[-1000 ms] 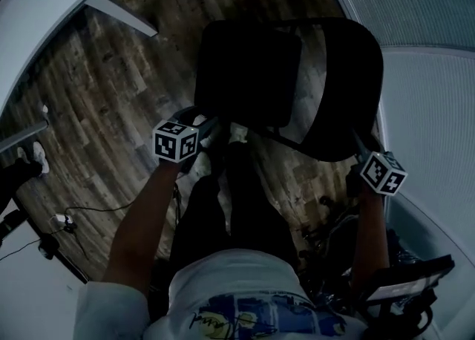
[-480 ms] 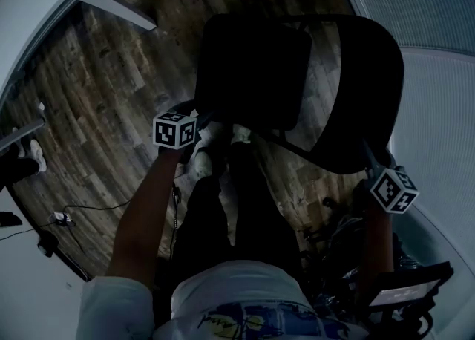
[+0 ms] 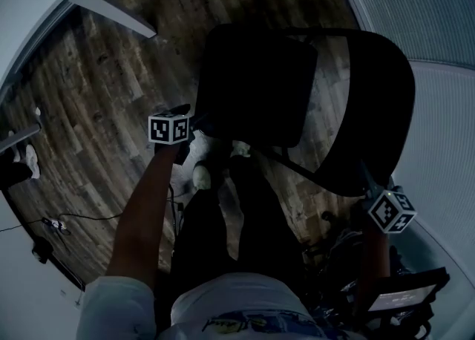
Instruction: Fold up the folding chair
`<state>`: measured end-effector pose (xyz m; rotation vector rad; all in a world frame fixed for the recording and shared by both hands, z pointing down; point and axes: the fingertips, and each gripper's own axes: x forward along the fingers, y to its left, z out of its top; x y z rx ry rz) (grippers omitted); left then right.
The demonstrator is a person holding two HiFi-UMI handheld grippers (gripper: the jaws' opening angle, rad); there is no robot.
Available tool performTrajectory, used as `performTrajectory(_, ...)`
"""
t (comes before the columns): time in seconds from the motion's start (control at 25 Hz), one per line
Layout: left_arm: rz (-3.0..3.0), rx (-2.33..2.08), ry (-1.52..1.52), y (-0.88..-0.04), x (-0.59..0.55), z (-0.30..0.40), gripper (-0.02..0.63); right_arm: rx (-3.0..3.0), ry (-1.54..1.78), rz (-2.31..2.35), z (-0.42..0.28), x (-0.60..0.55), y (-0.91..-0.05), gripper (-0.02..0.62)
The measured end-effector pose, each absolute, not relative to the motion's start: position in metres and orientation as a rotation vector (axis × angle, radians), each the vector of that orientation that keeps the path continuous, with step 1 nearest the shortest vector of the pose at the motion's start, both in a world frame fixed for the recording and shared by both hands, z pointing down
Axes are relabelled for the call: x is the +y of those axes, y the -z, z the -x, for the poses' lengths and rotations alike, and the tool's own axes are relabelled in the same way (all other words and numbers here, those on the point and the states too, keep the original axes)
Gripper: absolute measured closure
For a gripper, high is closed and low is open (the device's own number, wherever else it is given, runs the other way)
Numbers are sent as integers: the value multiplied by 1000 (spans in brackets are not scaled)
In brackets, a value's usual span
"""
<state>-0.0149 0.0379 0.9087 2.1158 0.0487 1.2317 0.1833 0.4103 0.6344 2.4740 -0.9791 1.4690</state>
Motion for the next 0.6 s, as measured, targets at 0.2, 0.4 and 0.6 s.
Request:
performTrajectory(0.2, -2069, 53, -1207, -935, 35, 13, 262, -988, -1441, -2486, -185, 411, -634, 407)
performTrajectory(0.4, -1993, 65, -1157, -959, 33, 10, 238, -985, -1406, -2496, -187, 409, -632, 407)
performTrajectory(0.6, -1881, 87, -1025, -970, 34, 0, 233, -988, -1378, -2507, -186, 408, -630, 407)
